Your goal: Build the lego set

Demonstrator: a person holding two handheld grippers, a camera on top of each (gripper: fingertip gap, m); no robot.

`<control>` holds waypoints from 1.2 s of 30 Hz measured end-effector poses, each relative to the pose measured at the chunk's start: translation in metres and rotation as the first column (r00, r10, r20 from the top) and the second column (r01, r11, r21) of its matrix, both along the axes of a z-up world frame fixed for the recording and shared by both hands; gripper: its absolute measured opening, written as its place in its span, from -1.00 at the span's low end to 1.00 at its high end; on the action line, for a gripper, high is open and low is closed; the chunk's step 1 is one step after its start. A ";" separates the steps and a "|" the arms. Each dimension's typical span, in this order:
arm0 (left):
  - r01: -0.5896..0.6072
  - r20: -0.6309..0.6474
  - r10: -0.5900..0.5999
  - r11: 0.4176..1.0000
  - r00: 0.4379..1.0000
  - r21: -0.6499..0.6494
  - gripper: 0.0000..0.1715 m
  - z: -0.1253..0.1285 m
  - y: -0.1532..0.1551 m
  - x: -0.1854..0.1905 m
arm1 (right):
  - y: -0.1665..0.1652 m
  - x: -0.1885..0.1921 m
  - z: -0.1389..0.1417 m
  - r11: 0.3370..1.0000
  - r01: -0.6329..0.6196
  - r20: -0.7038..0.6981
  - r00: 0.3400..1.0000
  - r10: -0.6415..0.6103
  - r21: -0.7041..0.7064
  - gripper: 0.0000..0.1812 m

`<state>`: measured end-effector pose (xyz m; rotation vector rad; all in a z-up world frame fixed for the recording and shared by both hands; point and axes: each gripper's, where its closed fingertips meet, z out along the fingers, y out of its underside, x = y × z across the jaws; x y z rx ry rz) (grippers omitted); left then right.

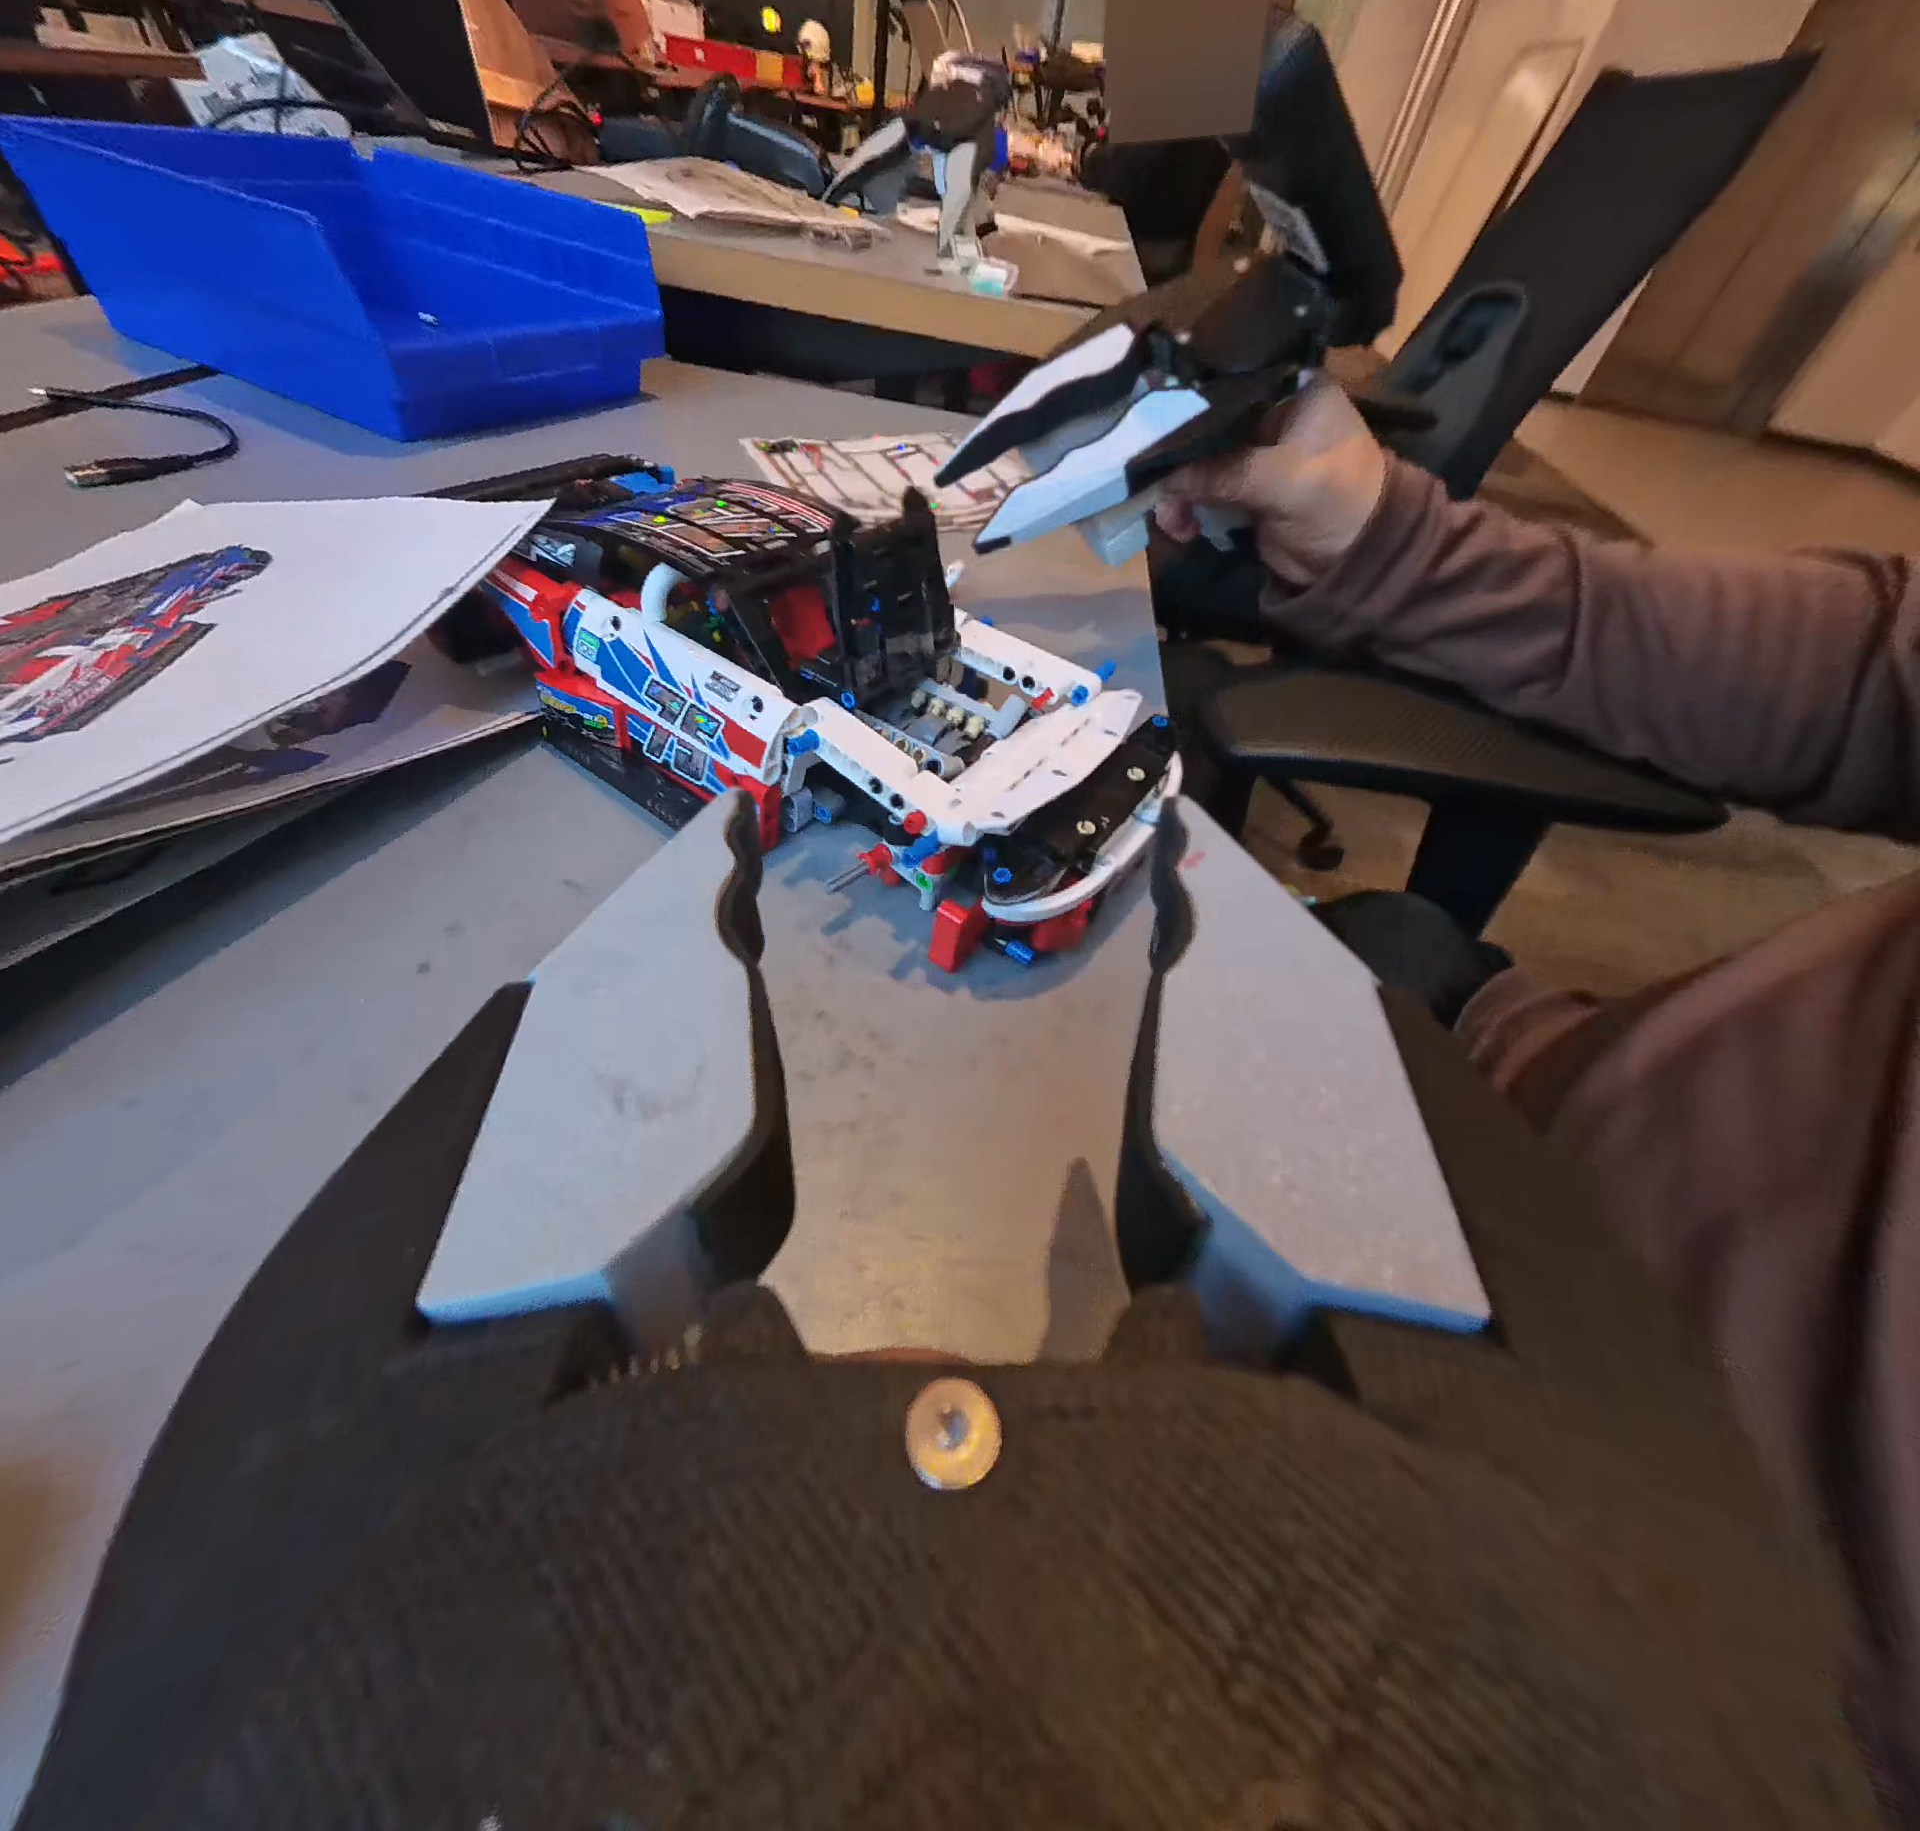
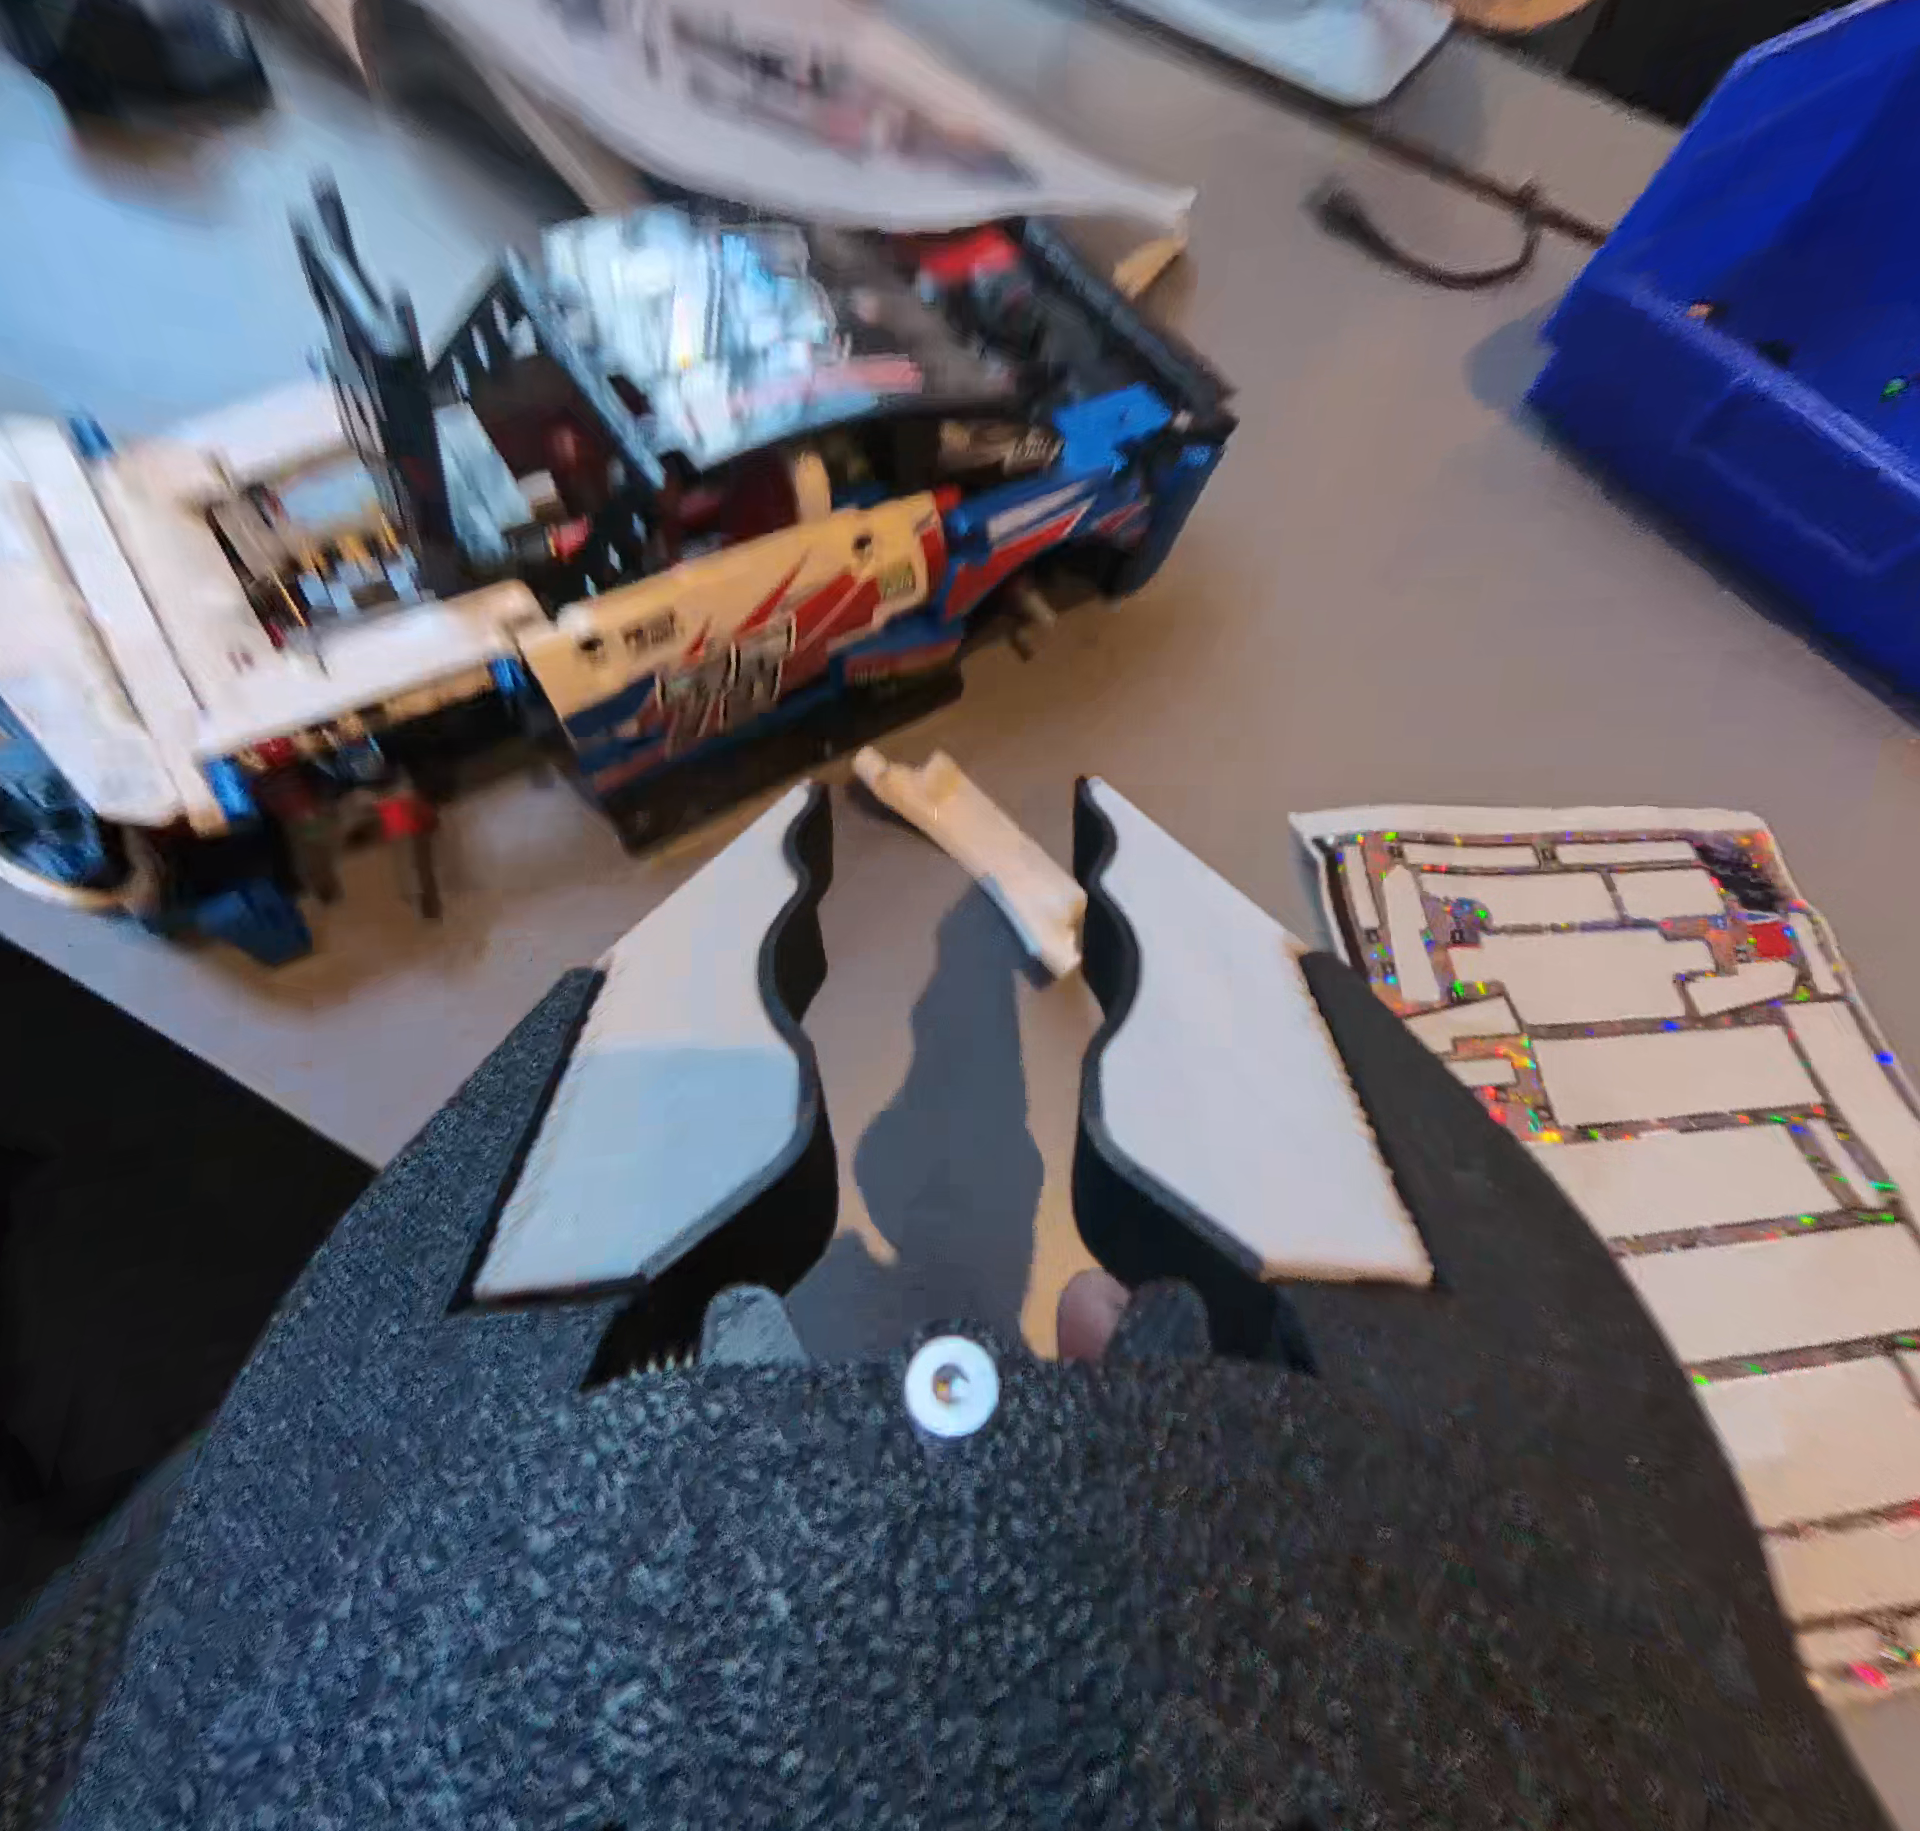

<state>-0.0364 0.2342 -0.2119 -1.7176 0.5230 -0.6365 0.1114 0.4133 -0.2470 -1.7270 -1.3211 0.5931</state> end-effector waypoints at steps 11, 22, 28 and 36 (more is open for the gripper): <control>-0.070 -0.018 0.073 0.987 0.997 0.145 0.16 0.014 0.000 -0.009 | 0.068 -0.014 -0.018 0.930 0.099 0.281 0.937 -0.207 0.355 -0.63; -0.282 -0.060 0.317 0.903 0.947 0.323 -0.41 0.028 0.006 -0.040 | 0.005 -0.036 0.017 0.982 0.097 -0.036 0.995 -0.093 0.164 0.21; -0.342 -0.045 0.363 0.908 0.931 0.243 -0.22 0.022 0.015 -0.051 | -0.010 -0.045 0.012 0.996 0.033 -0.034 0.999 -0.030 0.083 -0.41; -0.321 -0.132 0.360 0.914 0.924 0.247 -0.10 0.016 0.016 -0.044 | -0.024 -0.040 -0.001 0.999 -0.037 0.115 0.993 0.033 0.032 -0.99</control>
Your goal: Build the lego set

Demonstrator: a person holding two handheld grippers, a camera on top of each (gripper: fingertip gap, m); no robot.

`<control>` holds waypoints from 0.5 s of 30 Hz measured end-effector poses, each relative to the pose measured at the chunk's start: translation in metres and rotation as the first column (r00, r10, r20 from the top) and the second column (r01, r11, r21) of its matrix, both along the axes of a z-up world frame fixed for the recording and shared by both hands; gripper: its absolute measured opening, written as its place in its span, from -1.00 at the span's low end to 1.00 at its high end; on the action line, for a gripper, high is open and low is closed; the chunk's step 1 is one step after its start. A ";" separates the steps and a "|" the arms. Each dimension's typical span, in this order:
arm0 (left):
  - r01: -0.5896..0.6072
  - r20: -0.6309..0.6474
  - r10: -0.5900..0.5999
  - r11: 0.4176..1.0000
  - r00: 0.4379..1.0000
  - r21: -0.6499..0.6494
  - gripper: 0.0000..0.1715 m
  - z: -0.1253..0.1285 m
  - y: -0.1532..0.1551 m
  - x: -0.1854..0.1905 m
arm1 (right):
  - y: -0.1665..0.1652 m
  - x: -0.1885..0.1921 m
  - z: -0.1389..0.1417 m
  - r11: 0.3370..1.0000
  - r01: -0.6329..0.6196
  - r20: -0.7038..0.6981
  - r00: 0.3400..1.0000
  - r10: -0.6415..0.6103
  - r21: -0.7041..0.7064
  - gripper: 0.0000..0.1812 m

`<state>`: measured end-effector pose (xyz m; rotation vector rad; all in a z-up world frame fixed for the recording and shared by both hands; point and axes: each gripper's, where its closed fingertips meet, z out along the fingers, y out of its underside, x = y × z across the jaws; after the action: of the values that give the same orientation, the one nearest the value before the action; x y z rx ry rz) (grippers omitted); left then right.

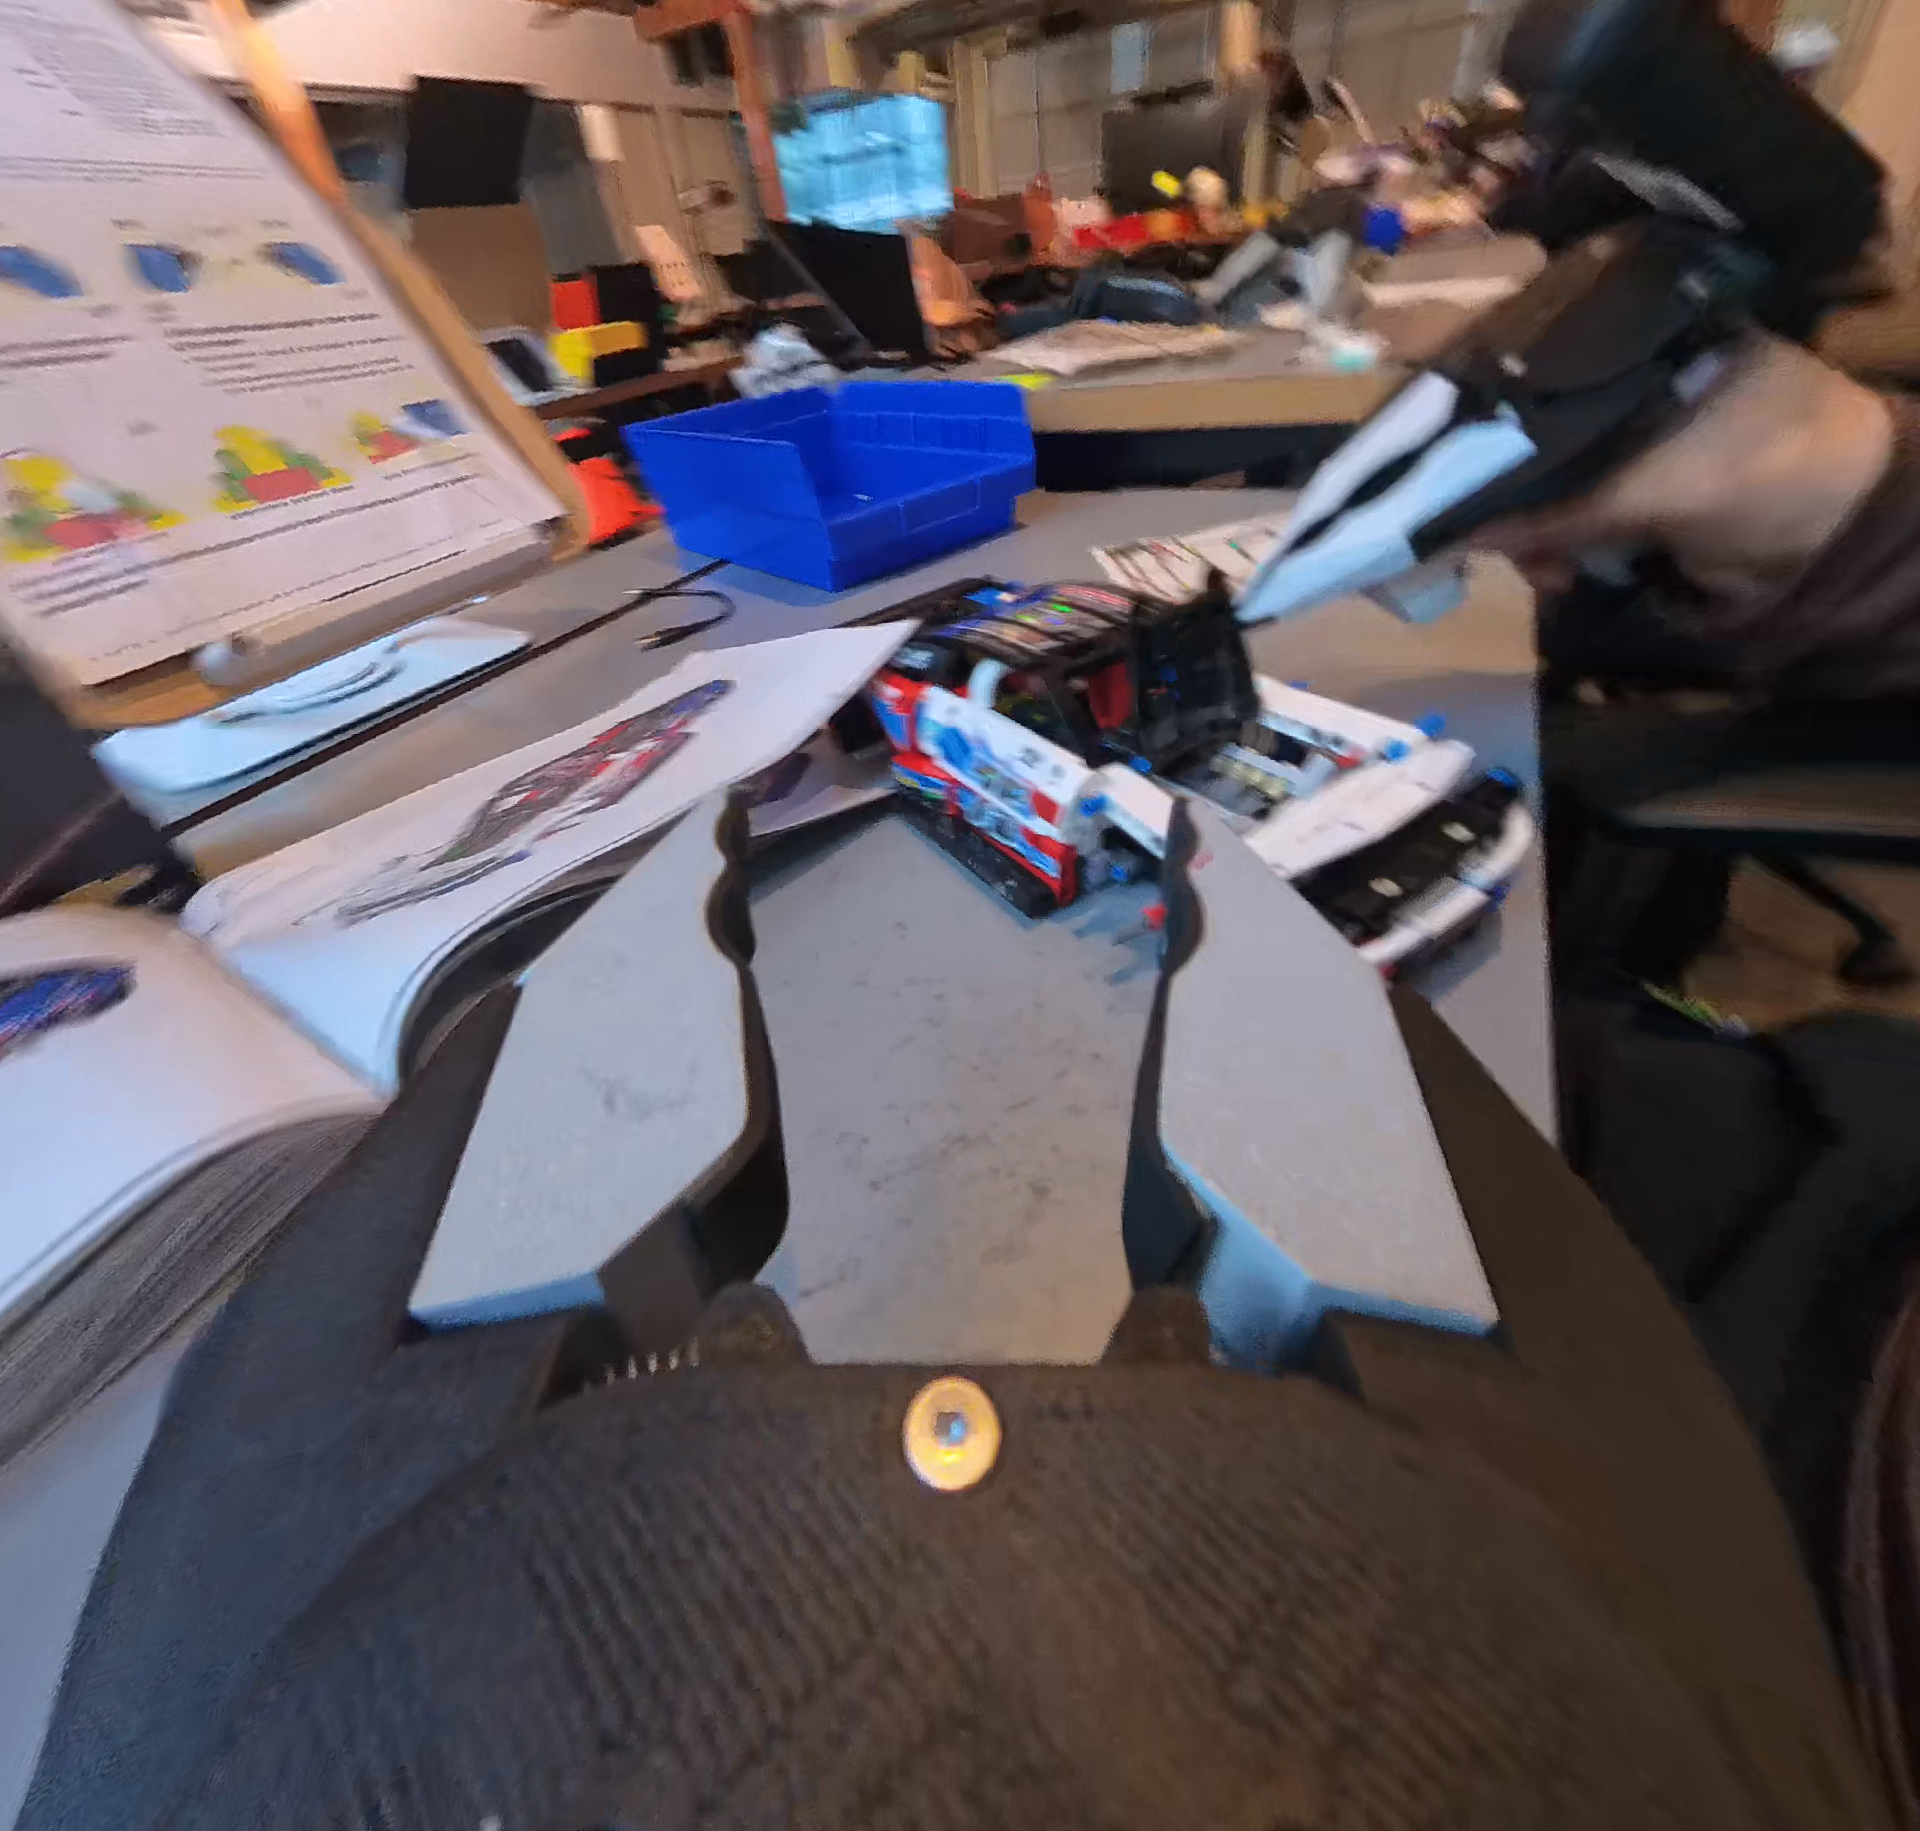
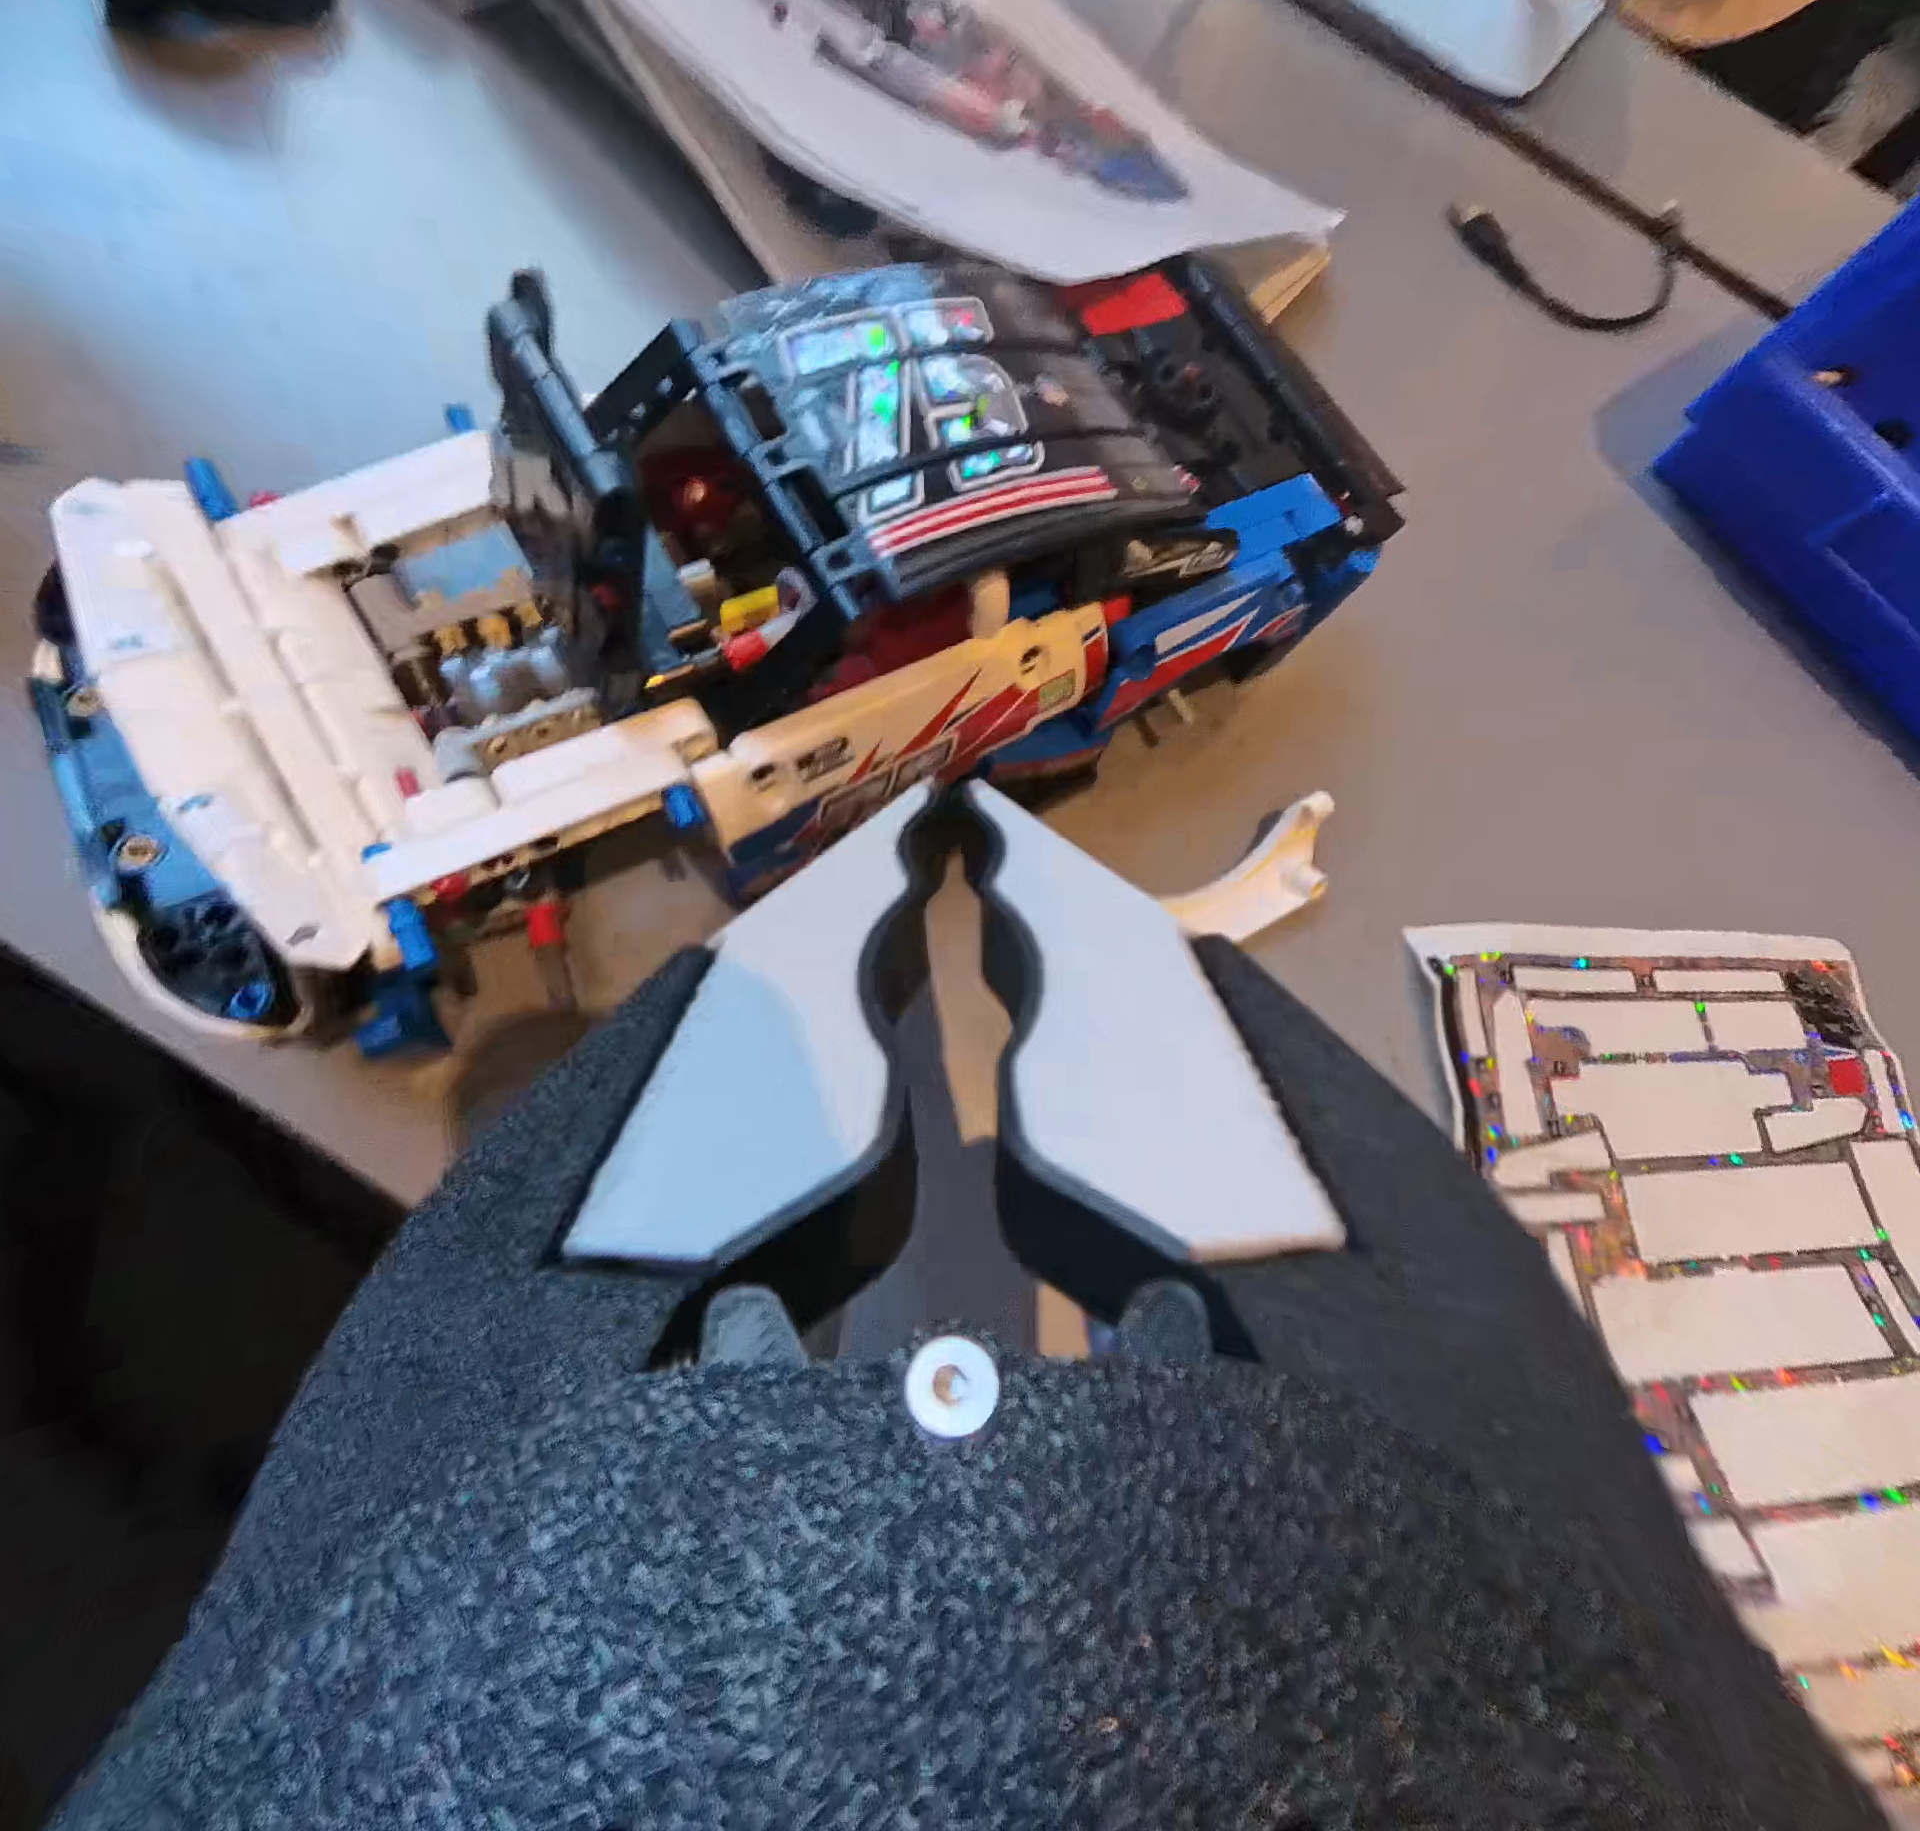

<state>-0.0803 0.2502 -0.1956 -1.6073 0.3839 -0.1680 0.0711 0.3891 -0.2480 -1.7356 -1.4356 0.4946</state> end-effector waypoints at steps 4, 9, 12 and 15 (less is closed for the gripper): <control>0.151 -0.186 -0.164 0.985 0.969 -0.080 -0.27 0.006 0.008 0.045 | -0.023 0.020 -0.004 0.979 -0.067 -0.007 0.998 0.067 -0.192 -0.99; 0.367 -0.192 -0.441 0.871 0.877 -0.325 -0.37 -0.003 0.025 0.108 | -0.057 0.024 -0.006 0.872 -0.197 -0.096 0.980 0.172 -0.447 -0.82; 0.408 -0.200 -0.555 0.770 0.807 -0.491 -0.40 -0.020 0.026 0.124 | -0.079 0.018 0.000 0.764 -0.271 -0.180 0.963 0.203 -0.586 -0.73; 0.386 -0.233 -0.623 0.691 0.747 -0.611 -0.50 -0.038 0.024 0.129 | -0.094 0.014 -0.001 0.669 -0.315 -0.234 0.949 0.211 -0.674 -0.76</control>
<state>0.0491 0.2738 -0.2332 -2.0488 1.2431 -0.3865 0.0856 0.2953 -0.2487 -2.0049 -1.5074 1.4645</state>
